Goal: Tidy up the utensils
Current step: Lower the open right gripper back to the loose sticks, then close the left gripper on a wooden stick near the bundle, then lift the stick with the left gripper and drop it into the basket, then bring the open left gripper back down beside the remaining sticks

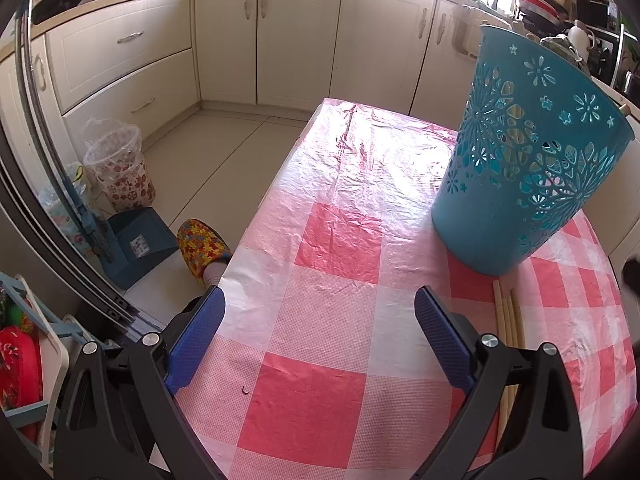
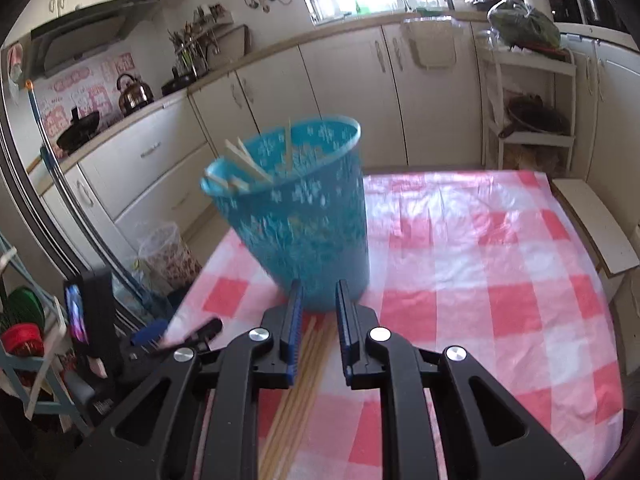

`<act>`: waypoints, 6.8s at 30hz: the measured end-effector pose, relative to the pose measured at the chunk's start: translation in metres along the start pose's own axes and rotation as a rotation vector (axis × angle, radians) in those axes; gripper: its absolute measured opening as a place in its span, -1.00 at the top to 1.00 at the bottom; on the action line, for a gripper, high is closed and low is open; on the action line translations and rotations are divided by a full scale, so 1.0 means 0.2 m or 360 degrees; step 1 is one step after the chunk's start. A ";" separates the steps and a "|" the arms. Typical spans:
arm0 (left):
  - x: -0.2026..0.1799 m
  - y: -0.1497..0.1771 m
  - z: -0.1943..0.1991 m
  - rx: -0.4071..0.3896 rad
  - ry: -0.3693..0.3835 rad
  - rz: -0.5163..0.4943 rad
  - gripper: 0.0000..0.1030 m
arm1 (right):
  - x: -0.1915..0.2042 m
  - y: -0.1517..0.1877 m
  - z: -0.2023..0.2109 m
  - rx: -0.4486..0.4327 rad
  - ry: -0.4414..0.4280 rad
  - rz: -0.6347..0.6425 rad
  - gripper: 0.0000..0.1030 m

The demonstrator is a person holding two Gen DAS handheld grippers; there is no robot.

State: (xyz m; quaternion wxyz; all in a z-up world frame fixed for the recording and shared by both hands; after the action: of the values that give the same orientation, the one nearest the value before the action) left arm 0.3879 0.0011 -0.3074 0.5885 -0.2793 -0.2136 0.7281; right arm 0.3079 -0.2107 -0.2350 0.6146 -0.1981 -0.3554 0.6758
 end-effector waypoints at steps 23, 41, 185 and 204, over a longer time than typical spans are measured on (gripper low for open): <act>-0.01 0.01 -0.01 0.0007 -0.0006 -0.0017 -0.79 | 0.02 0.20 -0.29 0.0277 0.0054 0.0001 0.69; -0.31 0.13 0.03 0.0144 0.0231 -0.0292 -0.79 | -0.04 0.32 -0.18 0.0288 0.0028 0.0083 0.83; -0.89 -0.87 0.33 -0.0560 0.0537 -0.0152 0.90 | -0.10 0.27 -0.22 0.0250 -0.0109 0.0063 0.85; -0.09 -0.41 0.37 -0.0442 0.0116 0.0069 -0.64 | -0.09 0.27 -0.22 0.0251 -0.0111 0.0079 0.79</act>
State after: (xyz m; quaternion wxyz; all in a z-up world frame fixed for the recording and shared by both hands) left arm 0.4022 0.0019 -0.1971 0.5357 -0.3888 -0.2846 0.6934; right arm 0.3041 -0.2168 -0.3062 0.5988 -0.1342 -0.3172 0.7231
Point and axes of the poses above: each gripper's, at about its wrist camera, not at the fingertips, and z roughly against the way its jaws point, x to its left, y to its underside, the point moved 6 cm from there along -z, roughly the way its jaws point, and after that the axes turned 8 degrees about z, right-handed, at the moved point
